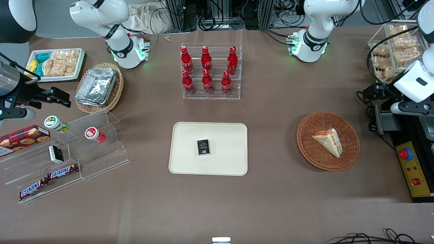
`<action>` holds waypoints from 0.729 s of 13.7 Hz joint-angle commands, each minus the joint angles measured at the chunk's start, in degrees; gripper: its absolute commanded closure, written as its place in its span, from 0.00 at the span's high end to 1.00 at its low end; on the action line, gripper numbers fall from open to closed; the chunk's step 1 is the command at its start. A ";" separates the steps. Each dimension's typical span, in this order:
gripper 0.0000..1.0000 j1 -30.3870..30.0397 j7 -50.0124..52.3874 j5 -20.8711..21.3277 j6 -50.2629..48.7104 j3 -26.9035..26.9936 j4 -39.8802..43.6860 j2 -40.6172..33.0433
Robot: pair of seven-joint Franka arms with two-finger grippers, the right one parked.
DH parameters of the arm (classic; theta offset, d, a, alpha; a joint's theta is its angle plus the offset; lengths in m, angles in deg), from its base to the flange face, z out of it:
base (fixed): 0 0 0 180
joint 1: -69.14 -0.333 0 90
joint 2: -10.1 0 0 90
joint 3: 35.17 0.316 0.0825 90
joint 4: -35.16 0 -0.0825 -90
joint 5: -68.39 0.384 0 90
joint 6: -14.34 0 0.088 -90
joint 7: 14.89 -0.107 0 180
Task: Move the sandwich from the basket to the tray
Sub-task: 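Move the left gripper down over the sandwich in the wicker basket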
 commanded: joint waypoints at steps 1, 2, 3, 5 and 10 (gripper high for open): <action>1.00 -0.48 1.31 -0.46 -0.70 -0.23 2.04 2.02; 1.00 -0.39 1.22 -0.46 -0.70 -0.32 2.21 2.29; 1.00 -0.39 1.13 -0.20 -0.70 -0.32 2.29 2.64; 1.00 -0.22 1.31 0.24 -0.79 -0.41 2.03 3.52; 1.00 -0.04 15.77 2.70 1.74 -0.50 -0.95 6.41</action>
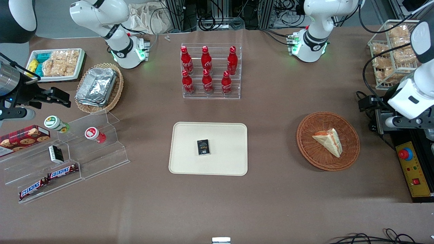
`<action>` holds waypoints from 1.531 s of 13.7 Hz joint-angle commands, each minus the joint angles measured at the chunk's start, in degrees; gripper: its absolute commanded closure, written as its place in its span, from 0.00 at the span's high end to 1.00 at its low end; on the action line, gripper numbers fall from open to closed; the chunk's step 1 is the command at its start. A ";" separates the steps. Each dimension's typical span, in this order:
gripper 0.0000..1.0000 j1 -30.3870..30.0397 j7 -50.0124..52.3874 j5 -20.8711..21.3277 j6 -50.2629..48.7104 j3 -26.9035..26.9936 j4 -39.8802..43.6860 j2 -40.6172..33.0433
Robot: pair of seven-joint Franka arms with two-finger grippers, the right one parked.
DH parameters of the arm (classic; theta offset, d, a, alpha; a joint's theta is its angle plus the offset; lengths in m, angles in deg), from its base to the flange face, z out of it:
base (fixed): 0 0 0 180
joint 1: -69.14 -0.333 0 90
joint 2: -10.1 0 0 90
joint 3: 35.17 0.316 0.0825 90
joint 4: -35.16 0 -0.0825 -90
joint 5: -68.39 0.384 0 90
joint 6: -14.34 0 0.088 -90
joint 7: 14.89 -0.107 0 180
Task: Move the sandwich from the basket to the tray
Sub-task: 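Move the left gripper down over the sandwich in the wicker basket, then close the left gripper on the wrapped sandwich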
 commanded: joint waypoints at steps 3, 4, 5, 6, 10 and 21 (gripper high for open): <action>1.00 -0.15 16.15 1.45 10.35 -0.32 -7.49 1.98; 1.00 -0.15 18.95 1.45 13.70 -0.32 -10.05 2.07; 1.00 -0.15 21.94 1.54 17.12 -0.32 -12.68 2.42; 1.00 -0.15 25.27 1.54 21.42 -0.32 -15.23 3.03; 1.00 -0.15 36.89 2.06 31.82 -0.24 -21.23 6.98; 1.00 -0.41 37.61 3.29 39.83 -0.15 -26.16 13.23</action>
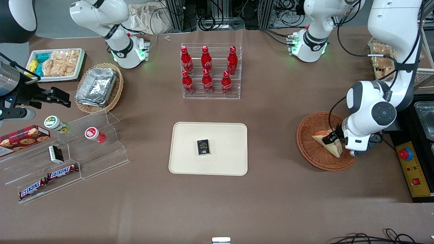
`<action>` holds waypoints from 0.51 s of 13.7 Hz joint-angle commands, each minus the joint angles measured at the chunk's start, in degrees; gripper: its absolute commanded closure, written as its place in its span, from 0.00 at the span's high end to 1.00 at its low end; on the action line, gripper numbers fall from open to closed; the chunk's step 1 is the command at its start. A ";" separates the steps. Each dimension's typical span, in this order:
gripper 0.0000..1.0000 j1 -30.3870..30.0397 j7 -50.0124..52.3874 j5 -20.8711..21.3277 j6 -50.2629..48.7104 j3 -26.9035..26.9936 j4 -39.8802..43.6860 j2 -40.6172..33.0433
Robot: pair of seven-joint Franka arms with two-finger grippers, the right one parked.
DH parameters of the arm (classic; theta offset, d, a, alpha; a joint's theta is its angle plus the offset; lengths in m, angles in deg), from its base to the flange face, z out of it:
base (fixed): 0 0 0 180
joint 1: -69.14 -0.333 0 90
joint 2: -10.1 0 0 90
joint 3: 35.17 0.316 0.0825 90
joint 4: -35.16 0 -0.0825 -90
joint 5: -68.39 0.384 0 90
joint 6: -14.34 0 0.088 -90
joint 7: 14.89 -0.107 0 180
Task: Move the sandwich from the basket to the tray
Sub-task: 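Close the left gripper on the wrapped sandwich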
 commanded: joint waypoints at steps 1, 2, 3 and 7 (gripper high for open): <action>1.00 -0.48 2.18 1.05 1.43 -0.22 -0.53 1.41; 1.00 -0.39 4.62 1.14 1.43 -0.22 -0.36 2.55; 1.00 -0.04 6.04 1.14 1.60 -0.22 -0.10 3.61; 0.35 -0.04 8.50 1.14 1.69 -0.22 0.17 3.27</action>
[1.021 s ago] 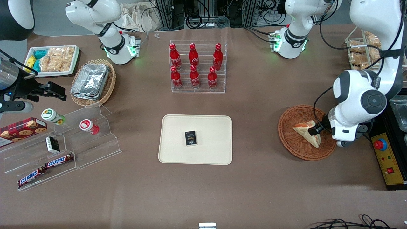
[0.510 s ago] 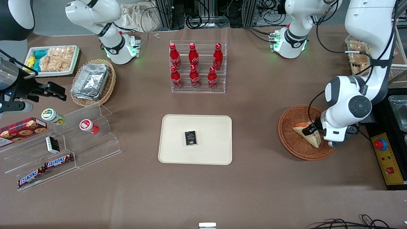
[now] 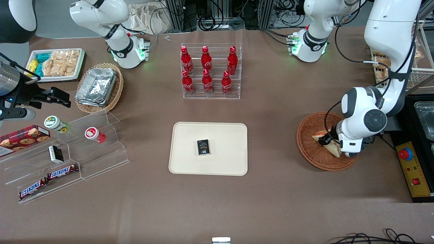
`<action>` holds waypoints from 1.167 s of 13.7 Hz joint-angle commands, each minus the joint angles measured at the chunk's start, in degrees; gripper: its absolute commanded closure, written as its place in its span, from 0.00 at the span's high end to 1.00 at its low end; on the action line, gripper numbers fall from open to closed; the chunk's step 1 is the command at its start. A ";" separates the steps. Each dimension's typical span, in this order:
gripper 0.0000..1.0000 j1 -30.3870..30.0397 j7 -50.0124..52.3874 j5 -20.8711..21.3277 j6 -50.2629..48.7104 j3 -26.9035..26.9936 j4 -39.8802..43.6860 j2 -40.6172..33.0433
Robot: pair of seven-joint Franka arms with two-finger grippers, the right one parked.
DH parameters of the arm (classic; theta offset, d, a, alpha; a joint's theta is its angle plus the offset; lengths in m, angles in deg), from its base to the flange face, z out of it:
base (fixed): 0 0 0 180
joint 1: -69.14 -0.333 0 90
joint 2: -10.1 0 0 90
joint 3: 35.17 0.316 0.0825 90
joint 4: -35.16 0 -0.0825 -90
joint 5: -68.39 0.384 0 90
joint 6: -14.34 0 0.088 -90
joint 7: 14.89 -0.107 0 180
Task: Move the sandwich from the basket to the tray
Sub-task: 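Close the left gripper on the wrapped sandwich, then lift the sandwich and carry it with the left gripper to the cream tray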
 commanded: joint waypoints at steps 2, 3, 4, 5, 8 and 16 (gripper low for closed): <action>0.08 -0.06 3.96 1.13 0.45 -0.20 0.93 -0.30; 0.03 -0.06 4.57 1.13 0.37 -0.20 1.11 -0.30; 0.02 -0.06 5.62 1.13 0.37 -0.28 1.55 -0.48; 0.04 0.20 5.81 1.13 -0.33 -0.46 2.68 -0.48; 0.04 0.29 5.37 1.13 -9.70 -0.90 8.64 -2.05; 0.04 1.69 5.63 0.60 -39.10 -15.63 39.24 0.04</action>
